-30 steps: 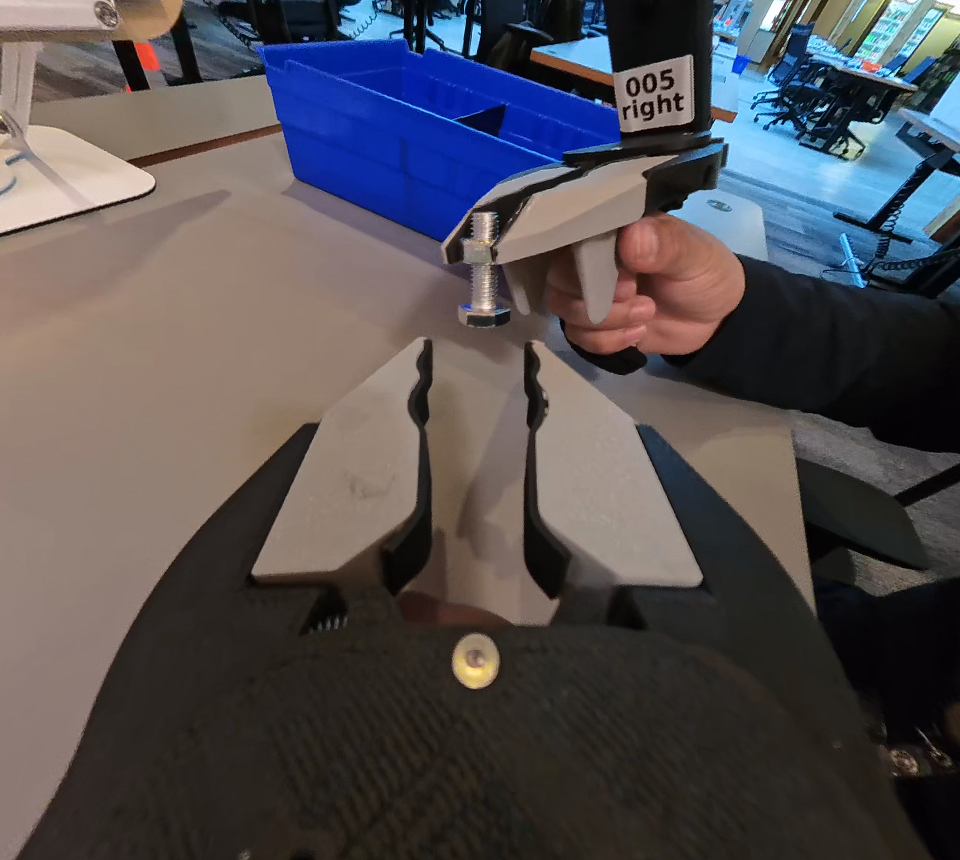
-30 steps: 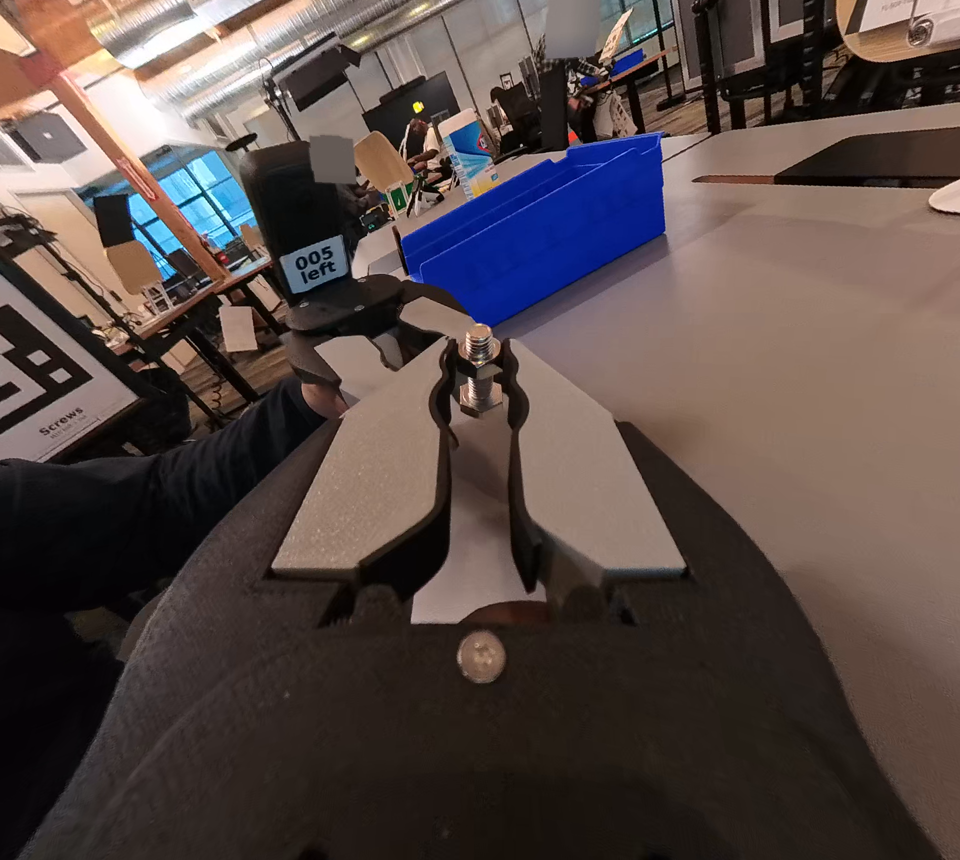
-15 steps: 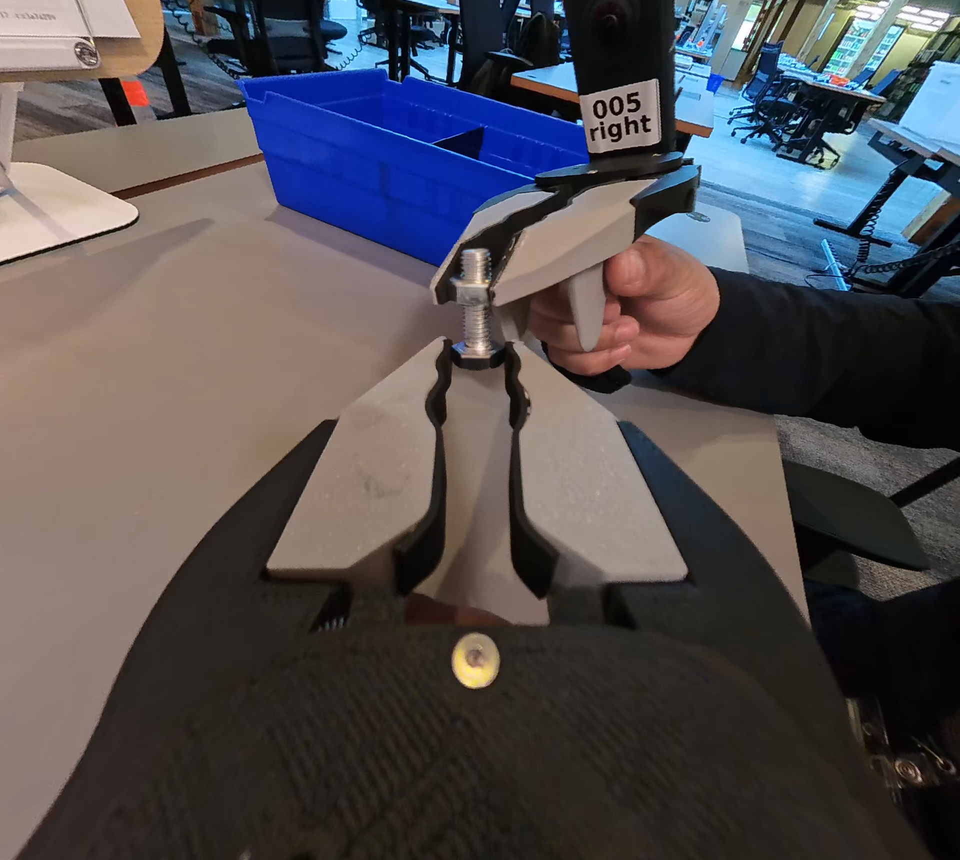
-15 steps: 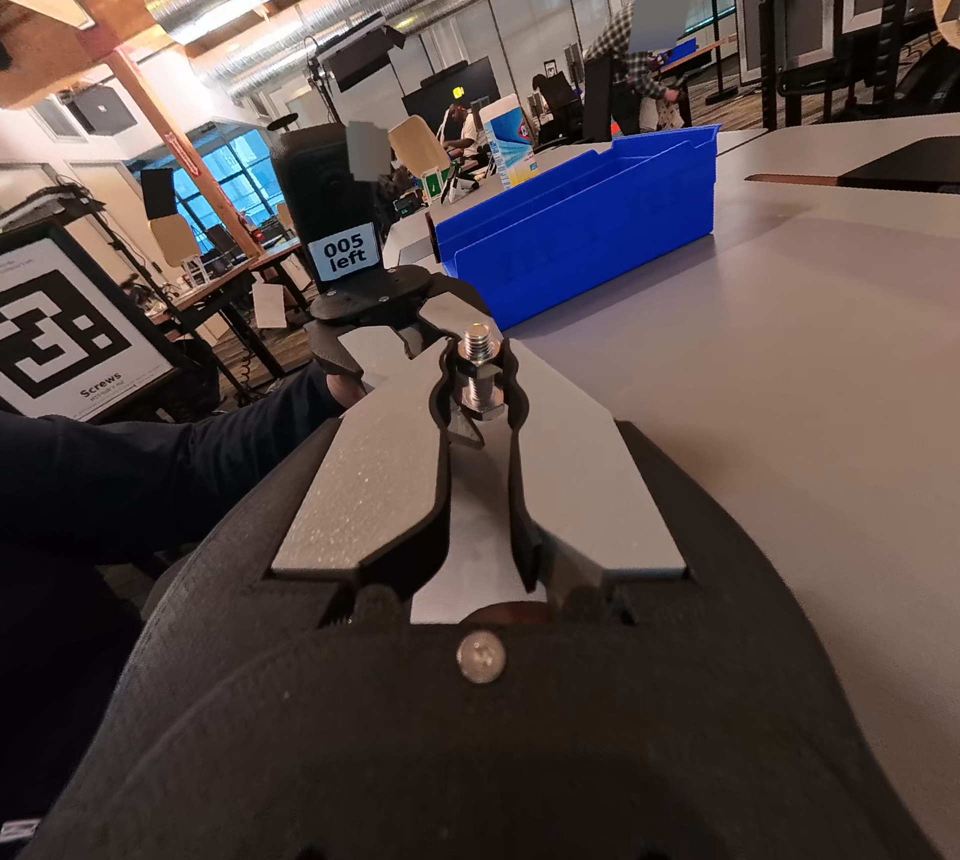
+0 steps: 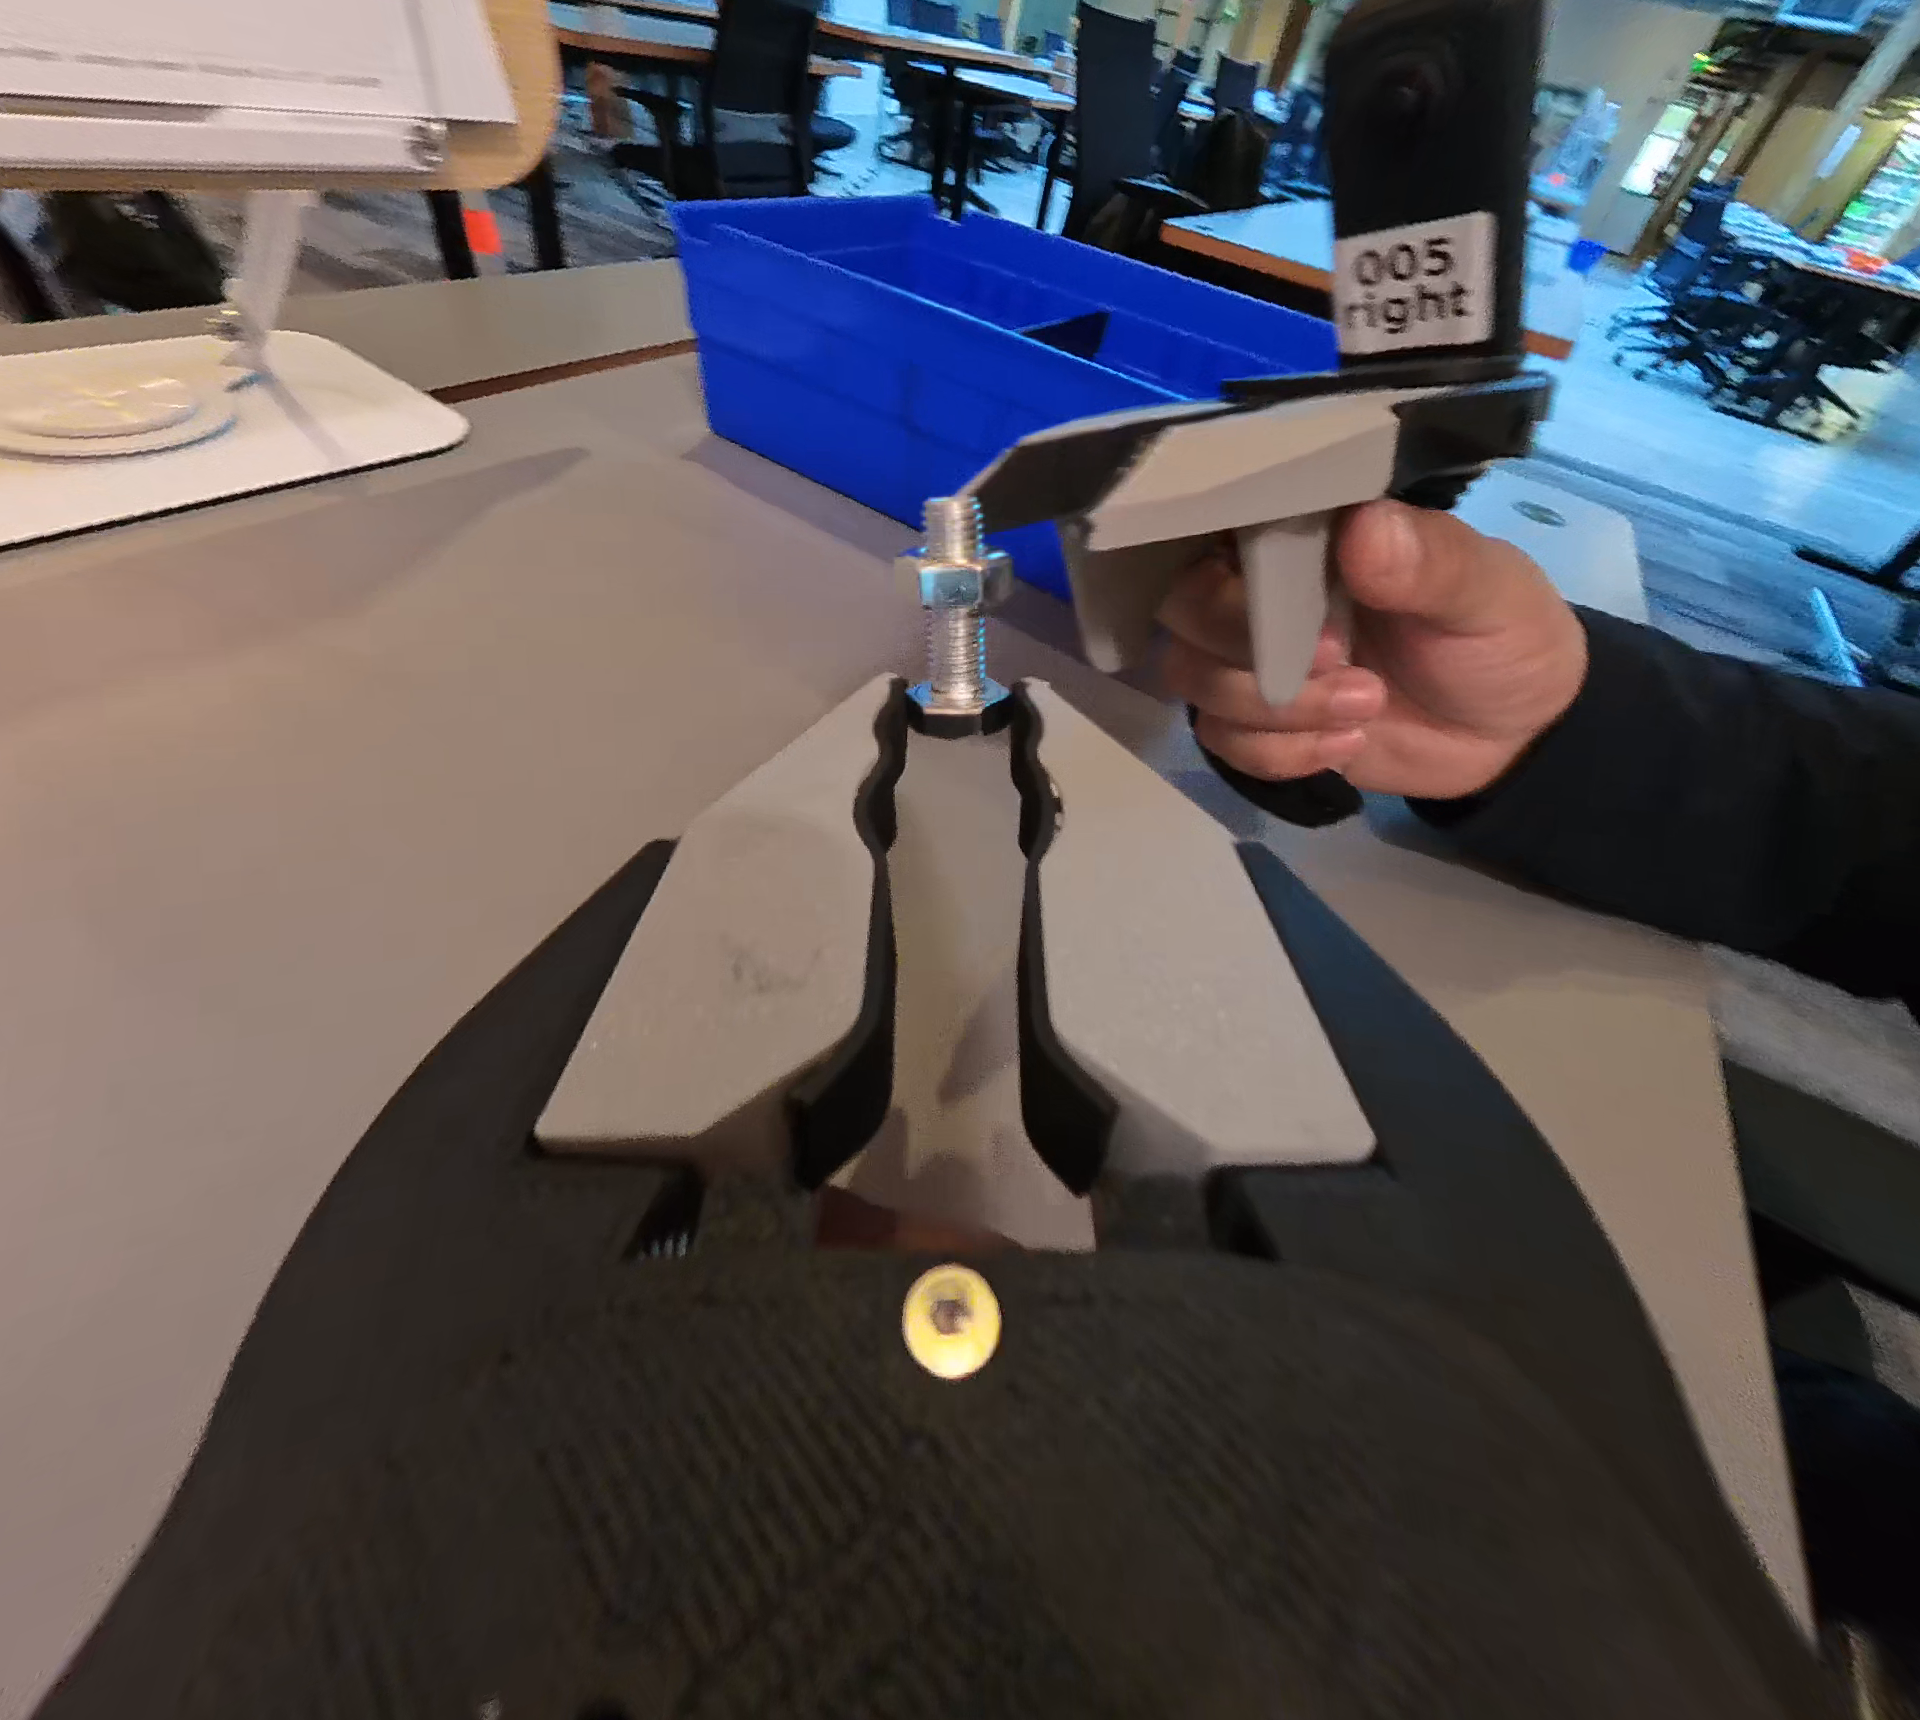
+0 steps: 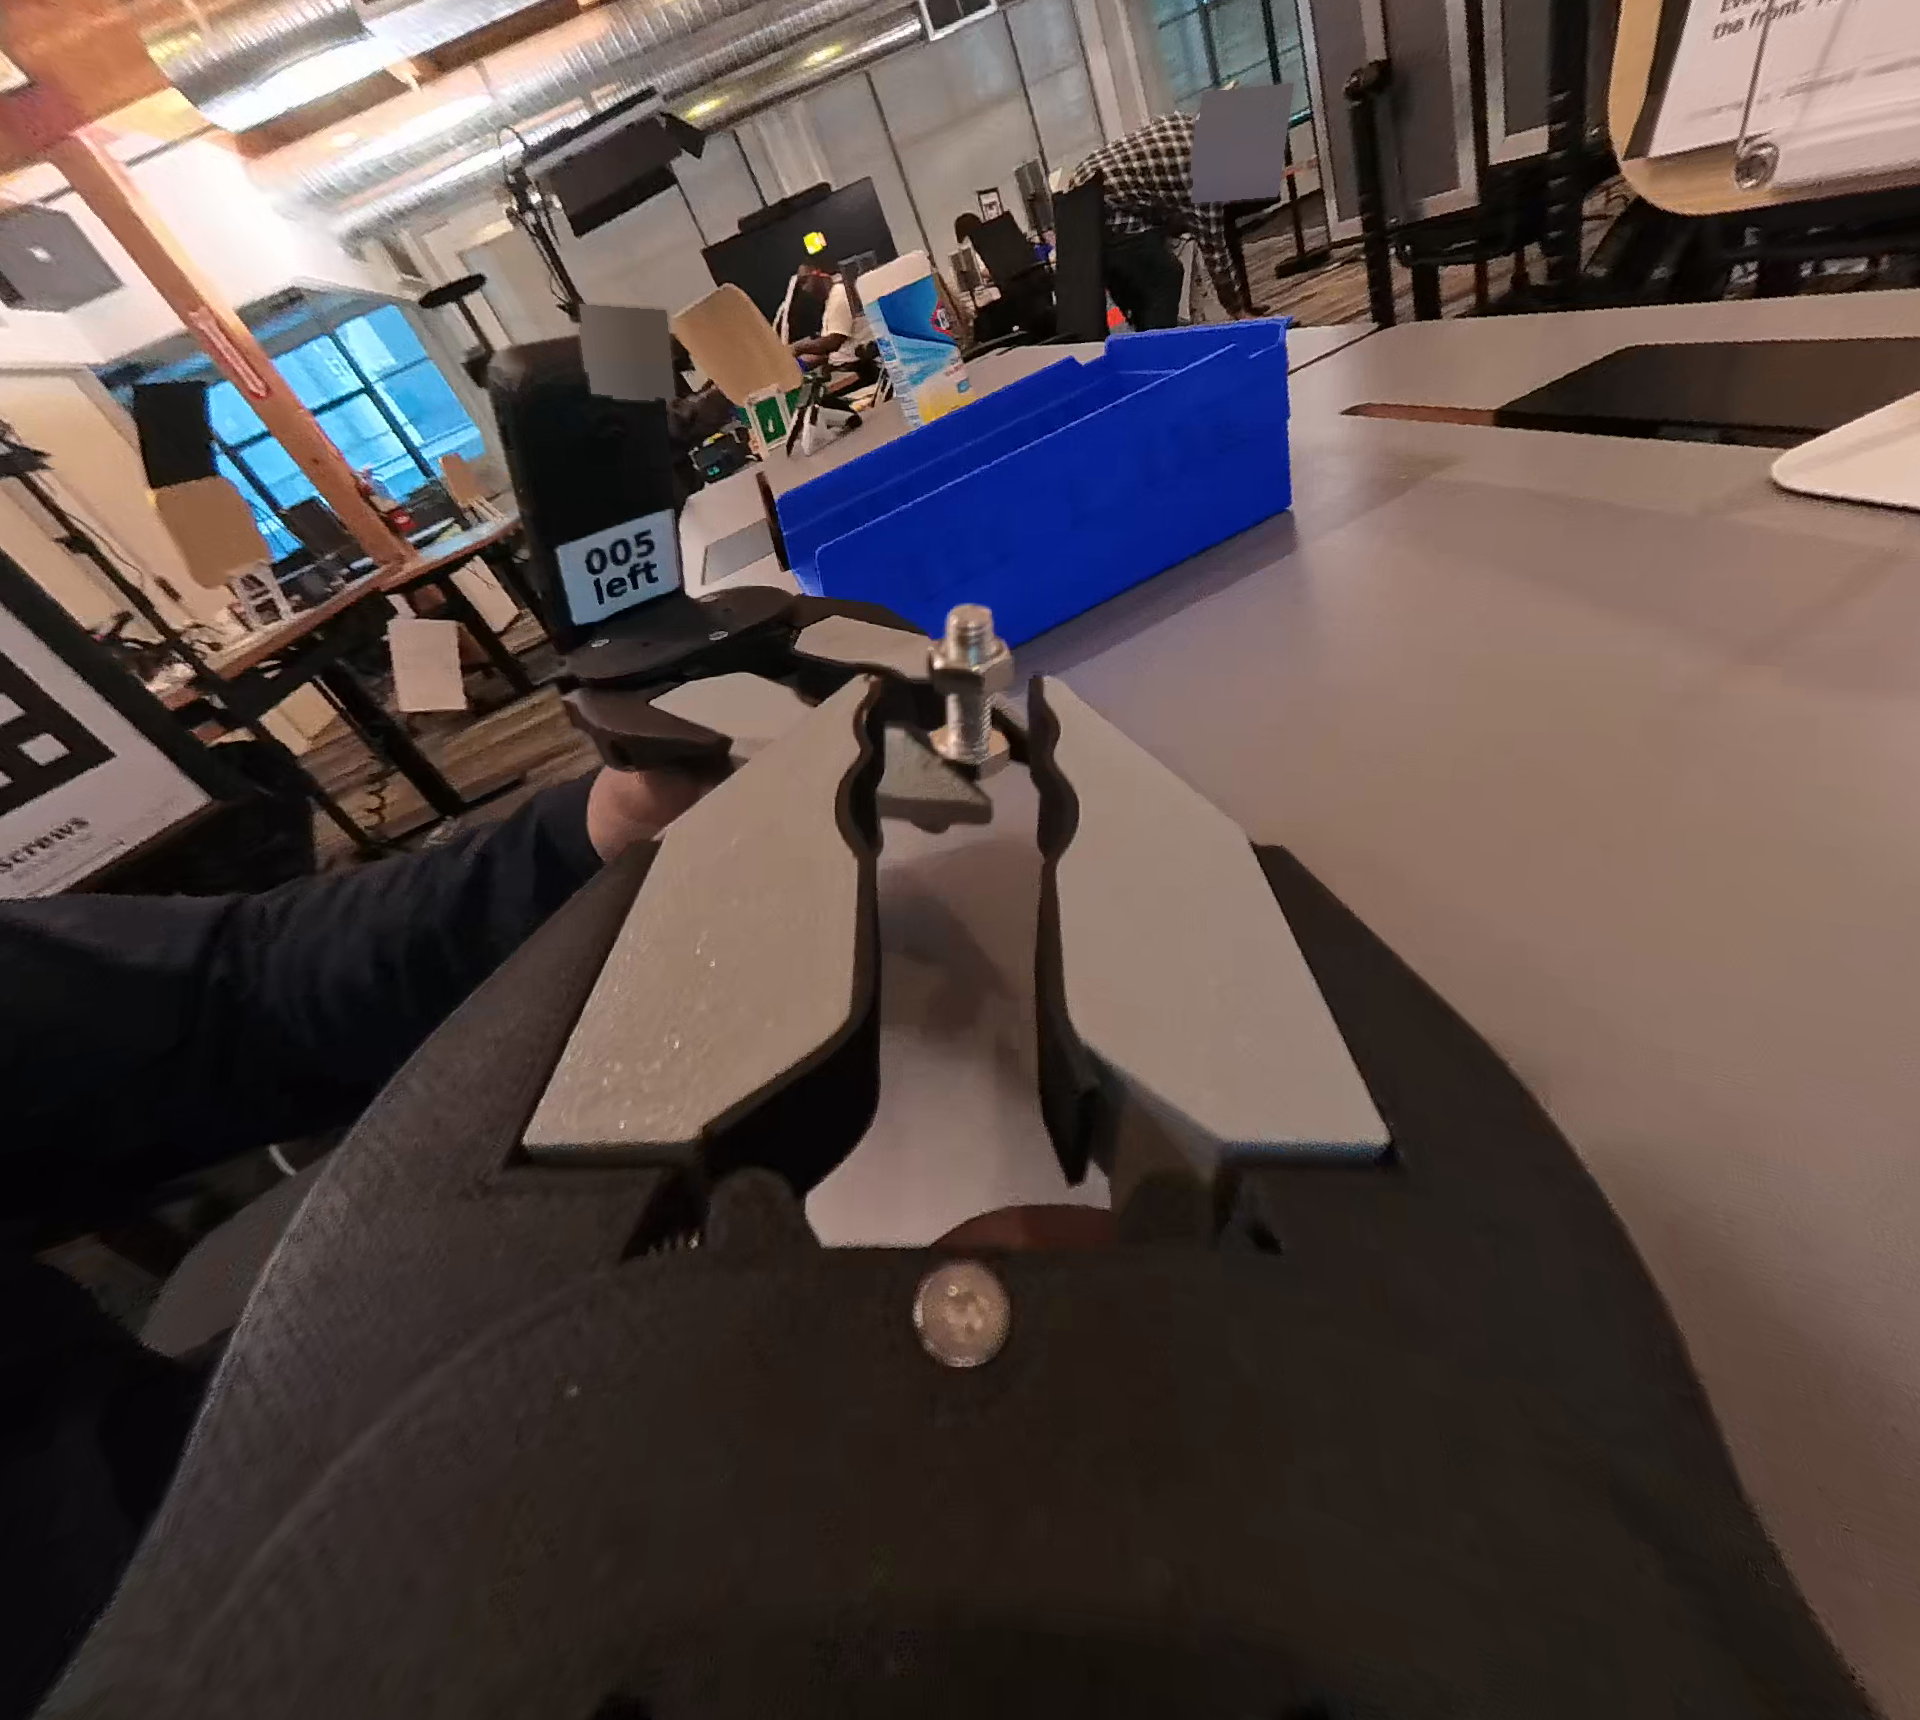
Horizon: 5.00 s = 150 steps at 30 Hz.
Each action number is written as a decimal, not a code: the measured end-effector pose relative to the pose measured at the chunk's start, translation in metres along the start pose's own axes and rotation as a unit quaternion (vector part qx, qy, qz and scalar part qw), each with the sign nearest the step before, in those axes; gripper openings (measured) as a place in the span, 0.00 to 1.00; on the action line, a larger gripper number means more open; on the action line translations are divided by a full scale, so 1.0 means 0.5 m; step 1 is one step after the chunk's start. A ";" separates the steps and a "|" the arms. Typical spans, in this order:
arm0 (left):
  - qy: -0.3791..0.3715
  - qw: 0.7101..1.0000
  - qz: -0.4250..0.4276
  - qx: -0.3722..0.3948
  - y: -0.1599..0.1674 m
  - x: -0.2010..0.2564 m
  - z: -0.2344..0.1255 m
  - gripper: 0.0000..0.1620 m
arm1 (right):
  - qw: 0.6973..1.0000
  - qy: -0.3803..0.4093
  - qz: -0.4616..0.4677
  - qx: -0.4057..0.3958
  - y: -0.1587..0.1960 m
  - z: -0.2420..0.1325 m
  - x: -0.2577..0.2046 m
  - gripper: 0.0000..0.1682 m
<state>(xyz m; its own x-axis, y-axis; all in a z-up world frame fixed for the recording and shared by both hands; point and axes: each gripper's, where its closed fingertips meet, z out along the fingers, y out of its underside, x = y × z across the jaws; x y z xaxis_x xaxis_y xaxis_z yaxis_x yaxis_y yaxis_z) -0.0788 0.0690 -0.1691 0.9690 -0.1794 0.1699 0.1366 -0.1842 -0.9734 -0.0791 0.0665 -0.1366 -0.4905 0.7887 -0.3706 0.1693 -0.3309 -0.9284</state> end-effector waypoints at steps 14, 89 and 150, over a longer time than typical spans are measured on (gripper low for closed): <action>0.020 0.999 0.039 -0.022 0.017 0.035 0.014 0.11 | 0.999 -0.022 -0.025 -0.030 0.037 0.031 -0.027 0.17; 0.004 0.999 0.026 -0.026 0.017 0.029 0.018 0.11 | 0.999 0.016 -0.046 -0.021 0.018 0.026 -0.013 0.21; 0.030 0.999 0.005 -0.008 0.002 0.042 0.010 0.11 | 0.999 -0.006 -0.047 -0.014 0.014 0.031 -0.031 0.16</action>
<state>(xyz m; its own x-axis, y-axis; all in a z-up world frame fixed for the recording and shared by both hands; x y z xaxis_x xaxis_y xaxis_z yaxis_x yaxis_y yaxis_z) -0.0575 0.0698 -0.1674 0.9560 -0.2398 0.1690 0.1225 -0.1970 -0.9727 -0.0835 0.0441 -0.1371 -0.5159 0.8092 -0.2812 0.1453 -0.2409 -0.9596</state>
